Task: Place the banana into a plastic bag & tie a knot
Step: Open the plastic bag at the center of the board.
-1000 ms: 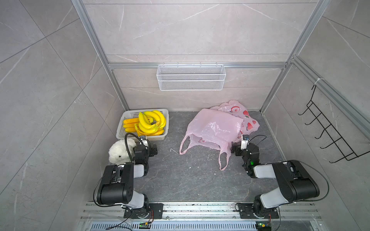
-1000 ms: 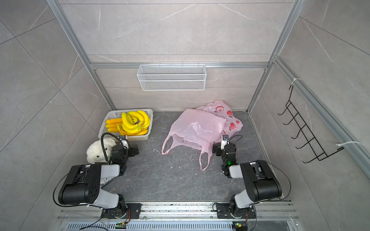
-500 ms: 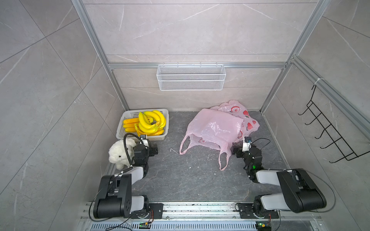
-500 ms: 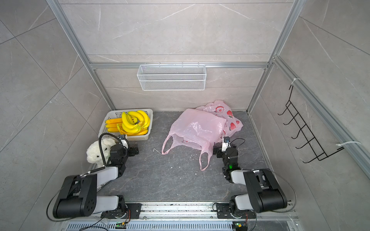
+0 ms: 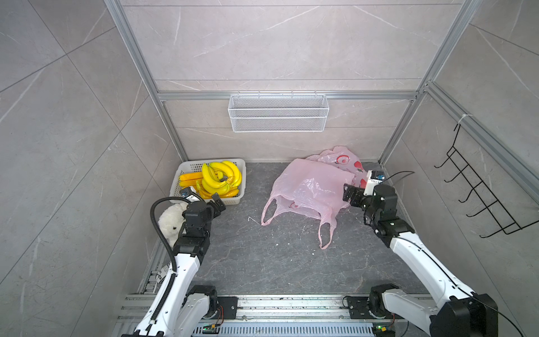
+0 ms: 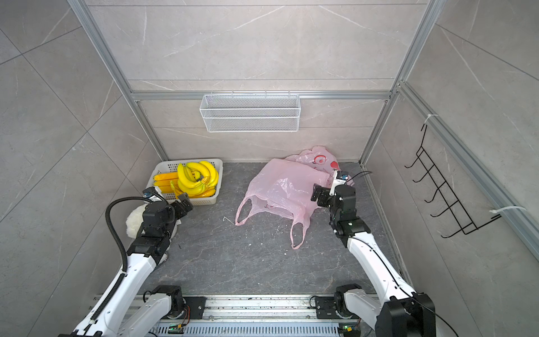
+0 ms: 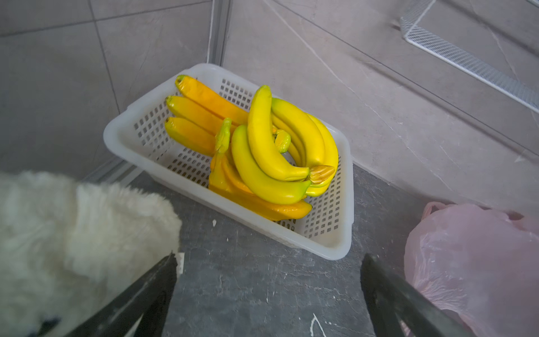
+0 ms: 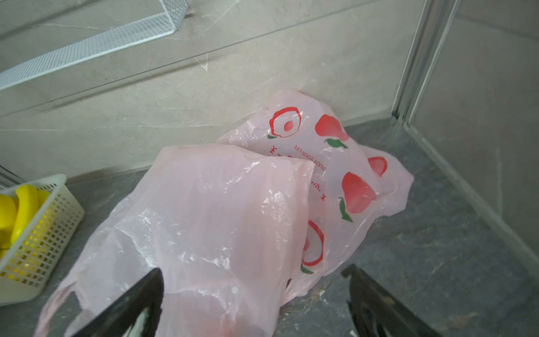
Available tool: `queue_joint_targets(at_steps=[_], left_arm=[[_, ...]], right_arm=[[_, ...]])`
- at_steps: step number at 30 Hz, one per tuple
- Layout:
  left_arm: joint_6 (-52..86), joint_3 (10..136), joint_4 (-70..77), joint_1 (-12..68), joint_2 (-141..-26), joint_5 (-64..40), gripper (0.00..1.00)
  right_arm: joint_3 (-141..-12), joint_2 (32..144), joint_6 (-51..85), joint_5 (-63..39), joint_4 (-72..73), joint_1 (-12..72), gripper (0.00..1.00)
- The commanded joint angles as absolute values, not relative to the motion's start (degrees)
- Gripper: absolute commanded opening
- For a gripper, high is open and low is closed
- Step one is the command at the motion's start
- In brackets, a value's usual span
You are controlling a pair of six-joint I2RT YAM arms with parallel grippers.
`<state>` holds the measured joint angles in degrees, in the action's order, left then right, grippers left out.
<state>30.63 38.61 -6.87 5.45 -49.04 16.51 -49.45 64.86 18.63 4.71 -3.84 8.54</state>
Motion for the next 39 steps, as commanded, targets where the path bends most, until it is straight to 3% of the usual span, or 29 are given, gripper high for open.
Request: queue_joint_targets(at_steps=[1,5,10,18,26,33,39], left_arm=[[36.3,41.3,-15.8,5.1,-49.4,10.9,1.0],[32.7,44.2,-14.8,7.4,-53.6,0.3,1.0],[28.0,47.1,-16.1,21.0,-58.1,4.6,1.0],[24.5,51.0,-13.9,31.2,-72.3,5.5,1.0],[24.9,57.1,-13.9,32.6,-85.9,6.4,1.0],[25.5,61.4,-13.6,32.4,-95.4,7.3,0.99],[25.8,64.6,-13.0,32.1,-101.8,6.1,0.85]], right_arm=[[-54.3,68.9,28.9,-0.7,-24.6,7.2,0.99],[-50.3,64.0,29.2,-8.5,-18.3,7.6,1.0],[-53.4,62.6,24.6,-1.9,-26.8,14.6,1.0],[-48.5,61.7,26.8,8.3,-28.8,30.4,1.0],[-48.0,70.6,29.7,19.6,-26.9,39.1,0.99],[-52.6,80.5,31.4,26.9,-26.9,40.0,0.95],[-57.0,87.7,31.8,29.4,-26.6,40.0,0.87]])
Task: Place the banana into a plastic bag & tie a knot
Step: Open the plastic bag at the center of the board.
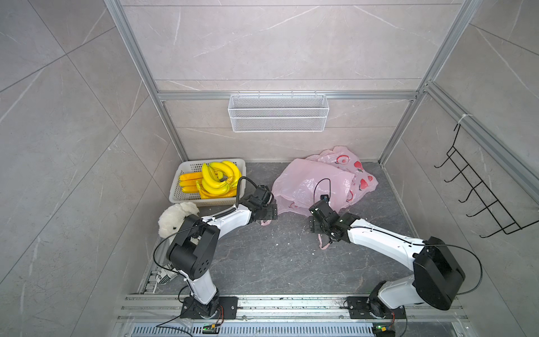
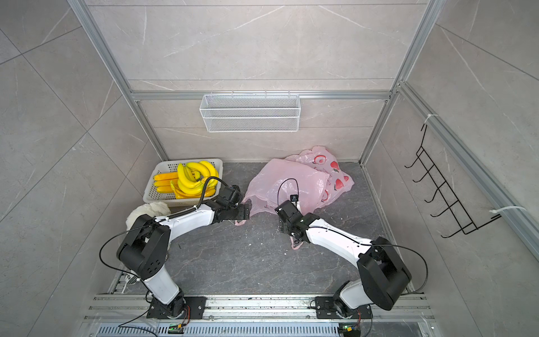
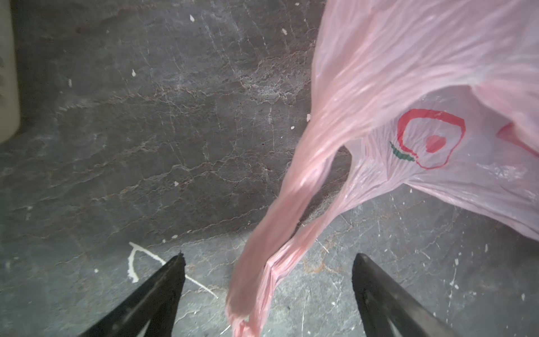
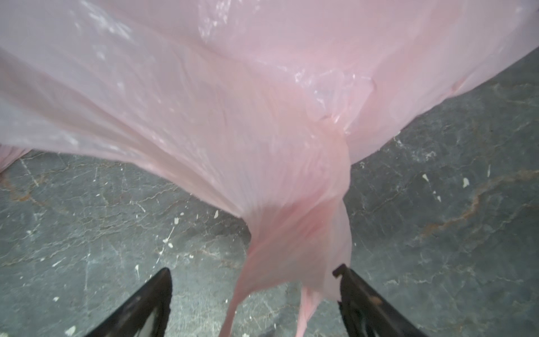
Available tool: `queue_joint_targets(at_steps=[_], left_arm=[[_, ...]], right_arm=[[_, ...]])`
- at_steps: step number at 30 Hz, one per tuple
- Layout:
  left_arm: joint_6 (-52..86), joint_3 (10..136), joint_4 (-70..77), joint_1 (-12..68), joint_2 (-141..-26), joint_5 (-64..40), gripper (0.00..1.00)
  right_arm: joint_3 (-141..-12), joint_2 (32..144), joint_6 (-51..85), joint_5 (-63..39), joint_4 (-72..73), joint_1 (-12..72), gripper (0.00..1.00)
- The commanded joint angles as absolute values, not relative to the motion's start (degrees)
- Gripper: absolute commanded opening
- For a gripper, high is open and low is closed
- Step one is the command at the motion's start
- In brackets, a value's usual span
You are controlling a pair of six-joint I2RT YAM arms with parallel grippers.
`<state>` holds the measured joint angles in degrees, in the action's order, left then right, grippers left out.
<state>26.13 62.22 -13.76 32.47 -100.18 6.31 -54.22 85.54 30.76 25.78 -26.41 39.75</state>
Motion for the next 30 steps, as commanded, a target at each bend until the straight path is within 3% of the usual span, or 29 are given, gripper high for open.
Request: queue_joint_targets(at_steps=[1,6,11,15,20,24,27,30], left_arm=[[26.0,65.1,-12.9,32.0,-102.6,6.1,0.82],[25.9,66.4,-12.7,31.9,-104.7,5.9,0.62],[26.0,66.4,-12.9,31.3,-104.6,6.3,0.34],[26.6,65.6,-13.1,30.8,-103.4,6.5,0.13],[27.1,63.9,-13.3,30.1,-100.7,6.5,0.01],[27.3,63.3,-13.7,29.9,-99.1,6.7,0.0],[27.2,63.5,-14.1,29.8,-98.5,6.5,0.0],[27.2,63.9,-14.4,29.8,-97.9,5.8,0.0]], right_arm=[[-57.7,89.1,31.9,30.2,-26.9,39.9,0.84],[-60.0,91.9,32.8,33.6,-29.0,39.9,0.68],[-59.9,91.9,32.9,35.6,-30.0,39.9,0.36],[-58.9,91.0,33.4,37.2,-30.5,39.9,0.23],[-56.9,88.9,33.4,37.4,-30.5,39.9,0.09],[-54.5,86.0,33.2,36.8,-30.0,39.9,0.0],[-51.9,82.6,32.2,34.8,-29.0,39.9,0.0],[-50.1,80.3,31.0,32.5,-28.5,39.9,0.2]])
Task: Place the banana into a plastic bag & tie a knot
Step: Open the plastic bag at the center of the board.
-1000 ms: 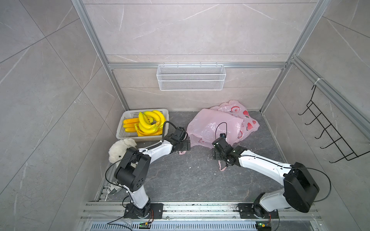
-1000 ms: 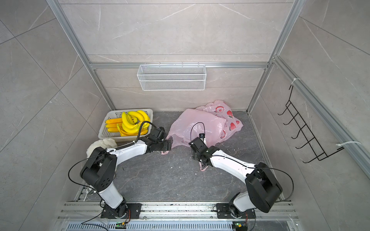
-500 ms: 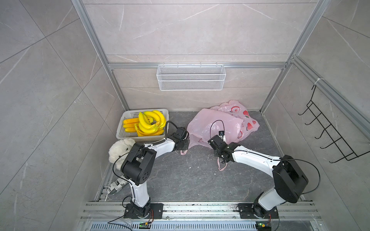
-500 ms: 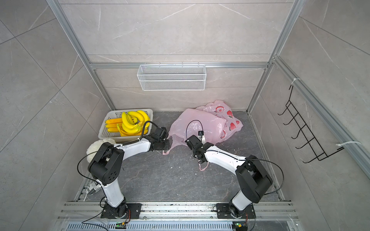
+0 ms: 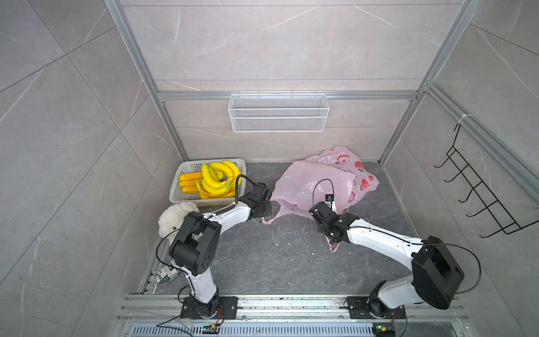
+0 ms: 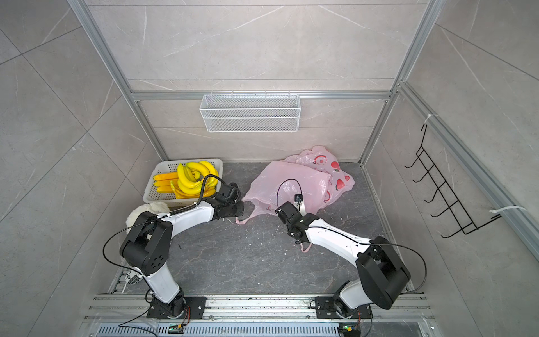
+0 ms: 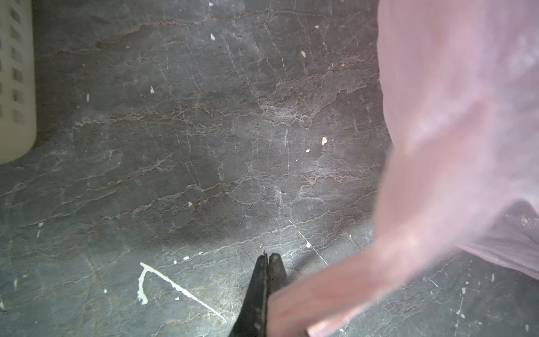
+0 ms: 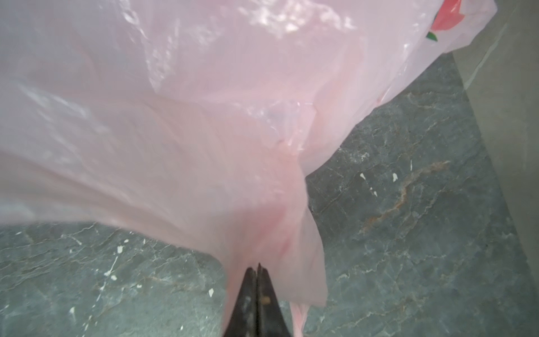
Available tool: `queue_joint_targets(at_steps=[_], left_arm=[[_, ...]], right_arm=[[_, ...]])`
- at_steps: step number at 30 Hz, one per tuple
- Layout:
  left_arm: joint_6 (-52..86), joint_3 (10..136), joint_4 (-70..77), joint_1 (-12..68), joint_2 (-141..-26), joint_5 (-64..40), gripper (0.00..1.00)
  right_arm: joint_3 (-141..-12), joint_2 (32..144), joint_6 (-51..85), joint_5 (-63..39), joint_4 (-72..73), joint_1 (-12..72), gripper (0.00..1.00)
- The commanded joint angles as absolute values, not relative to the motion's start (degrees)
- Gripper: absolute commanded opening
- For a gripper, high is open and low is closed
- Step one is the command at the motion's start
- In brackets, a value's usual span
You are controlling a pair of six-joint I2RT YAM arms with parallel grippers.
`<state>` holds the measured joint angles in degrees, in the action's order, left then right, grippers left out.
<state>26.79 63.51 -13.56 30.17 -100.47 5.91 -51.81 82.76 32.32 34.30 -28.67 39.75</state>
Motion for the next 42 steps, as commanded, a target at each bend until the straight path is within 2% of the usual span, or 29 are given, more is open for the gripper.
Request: queue_joint_targets(at_steps=[1,2,4,5,10,13,15,20,23,28,34,35,42], left_arm=[[27.2,63.8,-14.5,29.8,-97.6,5.4,0.0],[27.3,63.8,-14.5,29.9,-97.3,5.1,0.0],[27.9,63.7,-14.6,29.9,-96.5,3.9,0.0],[28.3,63.6,-14.6,30.0,-96.2,3.5,0.0],[30.5,62.0,-13.9,30.7,-94.0,1.4,0.0],[30.8,61.0,-14.0,31.5,-92.7,1.2,0.0],[31.1,60.1,-13.9,31.9,-91.6,1.3,0.0],[31.9,57.5,-14.0,32.0,-87.7,1.5,0.0],[32.0,57.0,-14.5,31.9,-85.8,1.6,0.0],[31.2,58.1,-16.5,31.9,-85.8,3.6,0.0],[29.7,61.6,-18.8,31.6,-87.6,5.7,0.0],[29.4,62.4,-19.2,31.4,-88.1,5.9,0.0],[26.5,73.6,-23.1,29.8,-97.9,7.4,0.0]], right_arm=[[-49.4,79.6,30.8,31.6,-28.1,39.9,0.31],[-48.8,79.2,30.9,30.8,-27.7,40.0,0.45],[-47.8,78.4,31.2,29.4,-27.3,40.0,0.63],[-47.5,78.4,31.4,28.8,-27.3,40.0,0.7],[-45.9,78.3,31.3,21.5,-21.6,41.1,0.87],[-47.4,80.0,32.8,22.6,-22.2,41.9,0.92],[-49.0,82.2,34.6,26.1,-24.2,41.9,0.91],[-52.5,86.6,36.3,34.3,-27.4,41.8,0.79],[-55.2,89.4,36.1,37.1,-28.6,41.8,0.67],[-56.6,87.7,35.3,39.1,-31.3,41.8,0.33],[-54.3,82.5,34.7,40.7,-35.1,41.8,0.03],[-53.9,81.4,34.2,39.9,-35.2,41.8,0.0],[-54.4,71.1,30.6,24.6,-35.8,41.8,0.0]])
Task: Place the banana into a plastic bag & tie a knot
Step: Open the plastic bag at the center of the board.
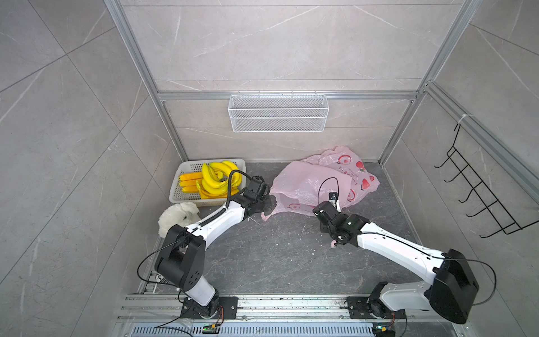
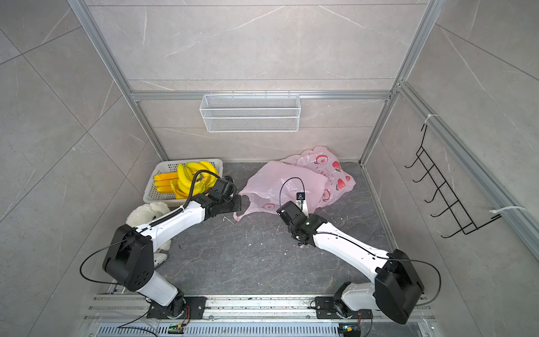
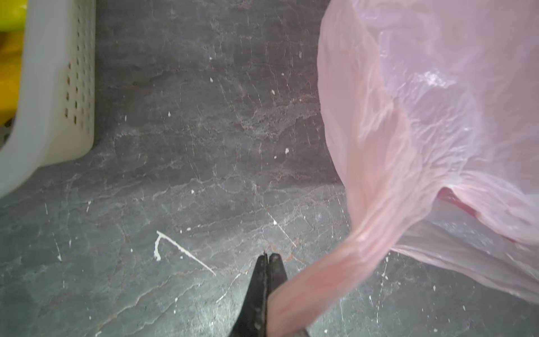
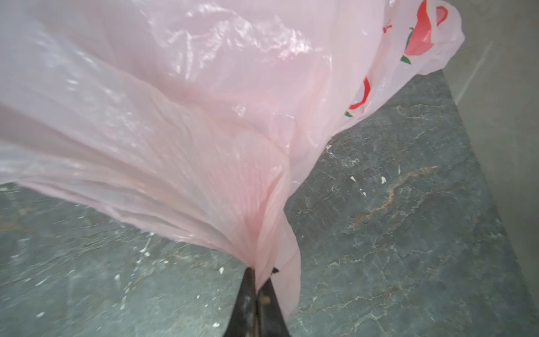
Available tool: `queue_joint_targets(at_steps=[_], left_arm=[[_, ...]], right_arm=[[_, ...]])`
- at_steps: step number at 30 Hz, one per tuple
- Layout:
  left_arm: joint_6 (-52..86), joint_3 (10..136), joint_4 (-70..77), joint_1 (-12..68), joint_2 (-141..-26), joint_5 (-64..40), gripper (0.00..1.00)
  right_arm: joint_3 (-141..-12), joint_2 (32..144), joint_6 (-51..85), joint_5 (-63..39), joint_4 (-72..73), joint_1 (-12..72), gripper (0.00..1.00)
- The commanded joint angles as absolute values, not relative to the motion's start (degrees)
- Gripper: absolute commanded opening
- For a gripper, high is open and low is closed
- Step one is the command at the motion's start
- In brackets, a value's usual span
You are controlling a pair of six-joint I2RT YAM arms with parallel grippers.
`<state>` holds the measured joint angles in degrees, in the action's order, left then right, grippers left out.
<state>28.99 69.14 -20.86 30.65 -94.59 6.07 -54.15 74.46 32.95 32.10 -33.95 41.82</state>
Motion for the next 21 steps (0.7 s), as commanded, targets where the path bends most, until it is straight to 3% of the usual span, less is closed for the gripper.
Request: queue_joint_targets(at_steps=[1,4,8,14,18,21], left_arm=[[26.0,76.1,-23.6,29.5,-99.9,7.5,0.0],[24.6,83.3,-25.6,28.8,-105.2,7.8,0.0],[24.3,89.7,-28.7,27.8,-109.1,7.6,0.02],[25.6,89.1,-33.0,27.7,-104.8,7.0,0.55],[28.5,84.3,-35.2,27.8,-96.0,5.1,0.79],[30.2,82.7,-38.3,27.4,-90.0,6.9,0.87]], right_arm=[[-54.7,70.0,29.7,21.4,-35.4,41.8,0.0],[-56.3,68.1,28.5,13.1,-34.7,41.9,0.0],[-57.5,67.6,29.1,12.5,-35.1,41.9,0.0],[-57.7,72.3,34.2,14.6,-34.4,42.0,0.0],[-58.1,74.3,38.5,14.9,-32.2,42.8,0.0],[-59.5,75.1,40.5,16.4,-31.7,43.9,0.0]])
